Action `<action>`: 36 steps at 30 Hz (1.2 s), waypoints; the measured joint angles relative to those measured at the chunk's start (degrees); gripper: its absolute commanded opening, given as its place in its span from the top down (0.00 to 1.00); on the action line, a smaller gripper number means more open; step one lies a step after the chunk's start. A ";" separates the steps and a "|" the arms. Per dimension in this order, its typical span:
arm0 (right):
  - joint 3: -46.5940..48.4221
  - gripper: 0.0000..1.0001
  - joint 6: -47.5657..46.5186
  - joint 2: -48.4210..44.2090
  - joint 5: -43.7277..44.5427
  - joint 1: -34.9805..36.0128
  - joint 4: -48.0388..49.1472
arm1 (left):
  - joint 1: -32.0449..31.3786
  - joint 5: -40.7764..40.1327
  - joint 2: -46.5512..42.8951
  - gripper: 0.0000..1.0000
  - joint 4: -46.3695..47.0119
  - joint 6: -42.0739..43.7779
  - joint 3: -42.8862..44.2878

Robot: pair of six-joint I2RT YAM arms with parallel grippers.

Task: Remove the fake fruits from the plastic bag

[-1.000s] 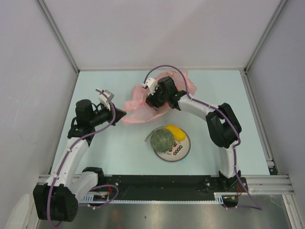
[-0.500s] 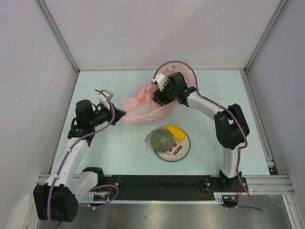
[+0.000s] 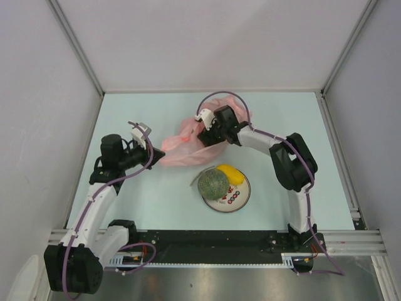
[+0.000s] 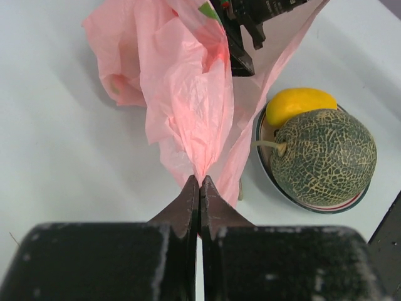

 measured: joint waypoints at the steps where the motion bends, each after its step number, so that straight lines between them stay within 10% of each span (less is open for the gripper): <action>1: -0.48 0.00 0.22 -0.31 0.17 -0.02 -0.13 | 0.00 -0.02 -0.04 1.00 -0.46 0.52 -0.02; 21: 0.04 0.04 7.28 -0.20 -3.67 -1.46 2.54 | 0.02 -2.97 -2.16 1.00 -6.95 7.89 -0.02; 28: 1.84 0.46 6.69 3.56 -3.67 -0.68 2.64 | 0.02 -2.97 -2.16 1.00 -6.93 7.87 -0.02; 36: 3.06 0.55 6.01 0.07 -7.63 -2.43 0.07 | 0.02 -2.95 -1.05 1.00 -6.51 7.87 -0.02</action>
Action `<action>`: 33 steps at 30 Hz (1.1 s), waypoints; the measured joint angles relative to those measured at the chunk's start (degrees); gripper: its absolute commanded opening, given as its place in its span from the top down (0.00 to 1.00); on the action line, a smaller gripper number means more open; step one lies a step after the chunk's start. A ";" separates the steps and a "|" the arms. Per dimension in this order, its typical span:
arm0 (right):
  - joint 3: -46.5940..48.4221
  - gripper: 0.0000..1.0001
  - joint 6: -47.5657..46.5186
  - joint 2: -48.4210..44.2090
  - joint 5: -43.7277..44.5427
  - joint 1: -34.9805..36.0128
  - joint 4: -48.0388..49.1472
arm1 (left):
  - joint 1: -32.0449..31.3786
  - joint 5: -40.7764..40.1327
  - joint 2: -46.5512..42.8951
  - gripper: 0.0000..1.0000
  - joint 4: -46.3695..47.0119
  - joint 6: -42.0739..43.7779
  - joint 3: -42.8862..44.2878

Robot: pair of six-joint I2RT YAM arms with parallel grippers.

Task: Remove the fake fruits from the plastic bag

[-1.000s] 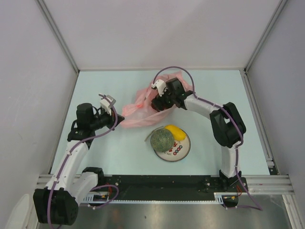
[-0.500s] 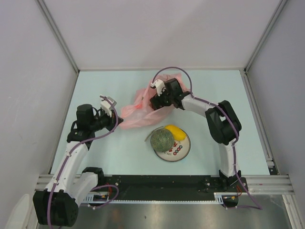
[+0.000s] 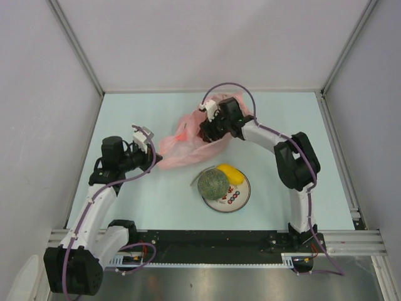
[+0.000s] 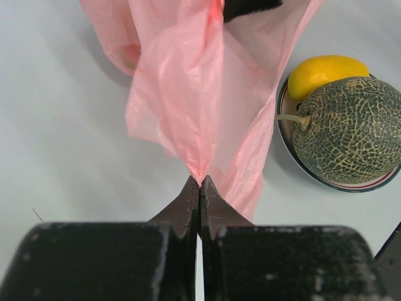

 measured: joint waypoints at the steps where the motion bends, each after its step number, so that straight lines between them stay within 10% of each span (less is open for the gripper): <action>1: -0.04 0.55 -0.13 -1.51 -1.07 -0.44 -0.68 | 0.00 0.00 0.31 1.00 0.28 -0.02 0.00; 20: -8.41 0.47 -6.05 -14.05 -6.03 -0.39 -4.07 | -0.02 0.48 3.13 1.00 5.14 -3.02 0.15; 33: -8.24 0.00 -2.73 -1.36 5.27 0.07 4.59 | -0.02 0.46 0.57 1.00 5.18 -2.38 0.13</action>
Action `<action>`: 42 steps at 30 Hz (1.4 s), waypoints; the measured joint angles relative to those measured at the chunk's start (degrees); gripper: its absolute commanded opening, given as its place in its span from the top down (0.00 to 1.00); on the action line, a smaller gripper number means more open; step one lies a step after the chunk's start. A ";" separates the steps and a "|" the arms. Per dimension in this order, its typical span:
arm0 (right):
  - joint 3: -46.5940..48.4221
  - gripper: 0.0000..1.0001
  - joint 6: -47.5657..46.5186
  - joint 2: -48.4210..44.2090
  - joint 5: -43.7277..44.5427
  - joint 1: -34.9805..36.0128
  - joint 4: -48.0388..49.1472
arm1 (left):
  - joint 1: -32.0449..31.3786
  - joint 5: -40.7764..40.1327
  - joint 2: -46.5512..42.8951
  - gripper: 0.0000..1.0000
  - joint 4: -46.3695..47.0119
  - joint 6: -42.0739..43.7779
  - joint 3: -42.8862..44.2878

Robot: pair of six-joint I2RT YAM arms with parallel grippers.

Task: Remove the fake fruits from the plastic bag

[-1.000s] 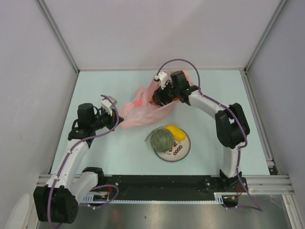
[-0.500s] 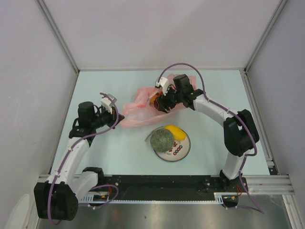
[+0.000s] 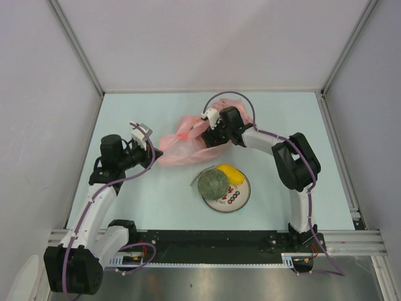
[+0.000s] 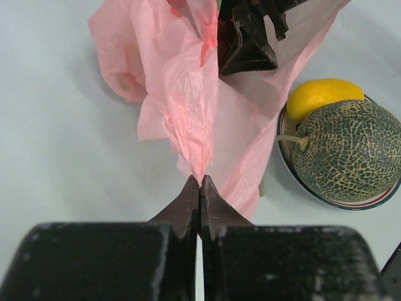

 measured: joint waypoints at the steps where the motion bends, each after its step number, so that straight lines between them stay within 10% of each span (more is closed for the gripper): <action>1: 0.39 0.00 0.70 -0.02 -0.42 -0.04 0.02 | 0.00 0.02 -0.02 1.00 0.00 0.02 0.00; 24: 6.97 0.08 3.85 3.96 1.38 -0.20 -0.63 | 0.63 0.00 1.46 1.00 0.09 -0.02 -0.15; 31: 6.97 0.50 1.68 3.93 1.09 -0.24 -1.55 | 0.68 0.00 1.70 1.00 0.11 -0.04 -0.15; 42: 7.43 0.60 0.02 -0.24 -5.05 -0.52 -5.84 | 0.72 0.00 1.68 1.00 0.11 -0.07 -0.15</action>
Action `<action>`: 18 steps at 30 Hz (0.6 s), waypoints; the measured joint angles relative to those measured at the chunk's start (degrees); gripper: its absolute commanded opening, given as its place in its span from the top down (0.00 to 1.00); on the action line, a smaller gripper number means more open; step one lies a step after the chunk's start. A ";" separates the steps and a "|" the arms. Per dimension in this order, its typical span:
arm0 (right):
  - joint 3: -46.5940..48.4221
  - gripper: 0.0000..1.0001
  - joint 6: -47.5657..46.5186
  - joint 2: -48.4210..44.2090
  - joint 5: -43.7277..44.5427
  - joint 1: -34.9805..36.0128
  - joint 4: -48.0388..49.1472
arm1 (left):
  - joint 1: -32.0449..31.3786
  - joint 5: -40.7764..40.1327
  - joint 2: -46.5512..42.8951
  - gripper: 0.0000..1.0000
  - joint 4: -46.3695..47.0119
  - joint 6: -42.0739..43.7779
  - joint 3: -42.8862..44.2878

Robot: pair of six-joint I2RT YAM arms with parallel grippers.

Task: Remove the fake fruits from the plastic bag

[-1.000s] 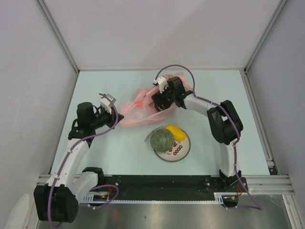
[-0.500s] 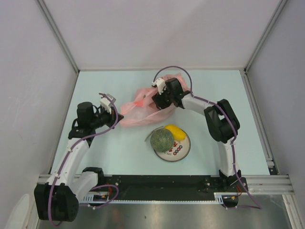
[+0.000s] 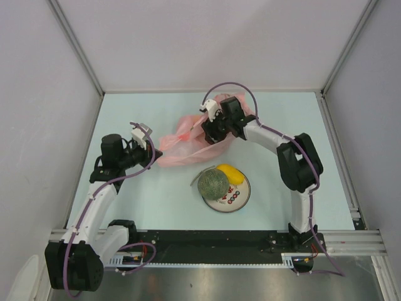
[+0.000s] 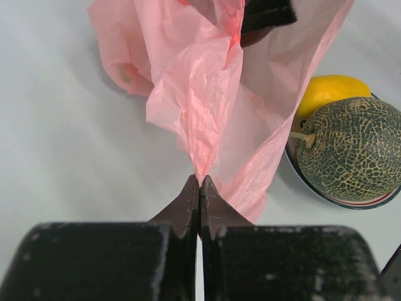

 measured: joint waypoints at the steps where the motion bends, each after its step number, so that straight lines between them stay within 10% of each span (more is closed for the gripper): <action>1: 0.00 0.60 0.04 -1.31 -0.72 -0.09 -0.42 | 0.00 0.00 0.00 1.00 0.00 0.00 0.00; 18: -3.74 0.62 4.20 -22.27 -12.81 -1.22 -4.31 | 0.00 0.00 0.42 1.00 0.39 -0.04 0.02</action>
